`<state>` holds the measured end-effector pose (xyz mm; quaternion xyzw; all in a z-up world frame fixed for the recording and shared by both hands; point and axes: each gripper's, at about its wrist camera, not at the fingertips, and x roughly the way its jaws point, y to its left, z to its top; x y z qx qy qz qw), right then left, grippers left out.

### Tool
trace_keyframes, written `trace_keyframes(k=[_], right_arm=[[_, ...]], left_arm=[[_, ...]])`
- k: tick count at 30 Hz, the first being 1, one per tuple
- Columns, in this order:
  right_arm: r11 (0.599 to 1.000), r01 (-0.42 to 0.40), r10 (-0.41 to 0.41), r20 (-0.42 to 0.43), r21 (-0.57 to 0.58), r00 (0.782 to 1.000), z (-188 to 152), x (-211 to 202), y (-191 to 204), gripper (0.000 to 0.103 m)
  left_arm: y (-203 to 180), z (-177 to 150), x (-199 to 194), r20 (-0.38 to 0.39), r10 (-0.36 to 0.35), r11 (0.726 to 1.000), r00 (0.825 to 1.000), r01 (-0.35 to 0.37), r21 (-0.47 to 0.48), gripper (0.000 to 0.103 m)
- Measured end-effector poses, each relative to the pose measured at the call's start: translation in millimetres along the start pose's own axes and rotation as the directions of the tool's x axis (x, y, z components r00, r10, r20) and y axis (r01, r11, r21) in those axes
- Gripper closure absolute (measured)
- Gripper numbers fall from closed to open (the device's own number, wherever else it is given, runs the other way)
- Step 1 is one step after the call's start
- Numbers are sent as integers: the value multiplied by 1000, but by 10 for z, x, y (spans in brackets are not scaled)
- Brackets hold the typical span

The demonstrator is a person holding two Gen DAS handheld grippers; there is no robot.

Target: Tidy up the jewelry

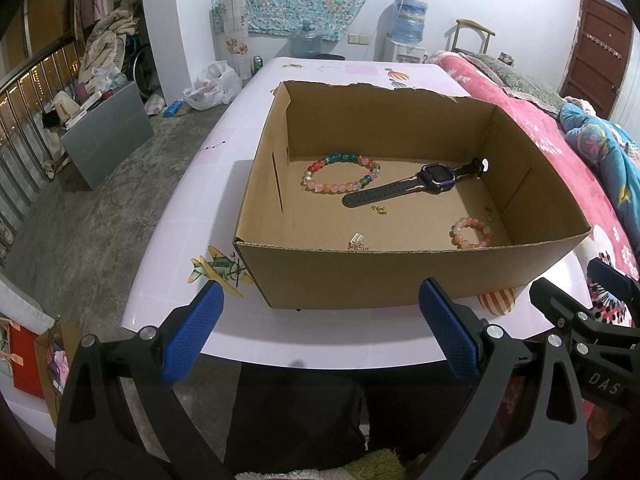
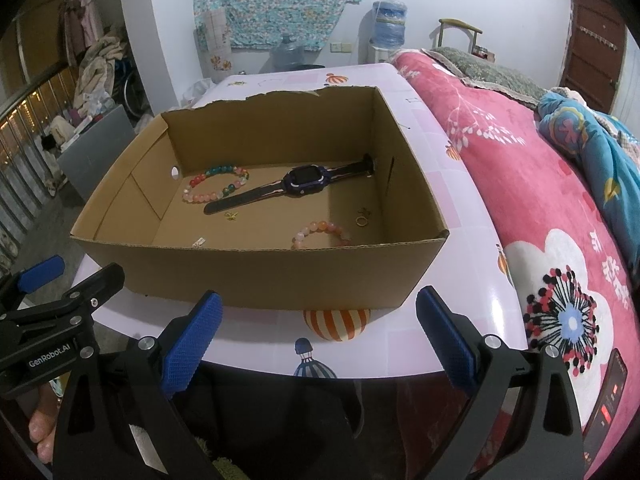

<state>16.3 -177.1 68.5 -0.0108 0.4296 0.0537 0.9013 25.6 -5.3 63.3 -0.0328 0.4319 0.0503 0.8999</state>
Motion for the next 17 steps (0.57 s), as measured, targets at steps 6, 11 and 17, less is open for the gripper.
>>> trace_keyframes(k=[6, 11, 17], right_arm=[[1000, 1, -1, 0, 0, 1000, 0, -2, -1, 8], [1000, 0, 0, 0, 1, 1000, -3, -1, -13, 8], [1000, 0, 0, -2, 3, 1000, -11, 2, -17, 8]], left_arm=[[1, -1, 2, -1, 0, 1000, 1000, 0, 0, 8], [-10, 5, -6, 0, 0, 1000, 1000, 0, 0, 8], [-6, 4, -2, 0, 0, 1000, 1000, 0, 0, 8]])
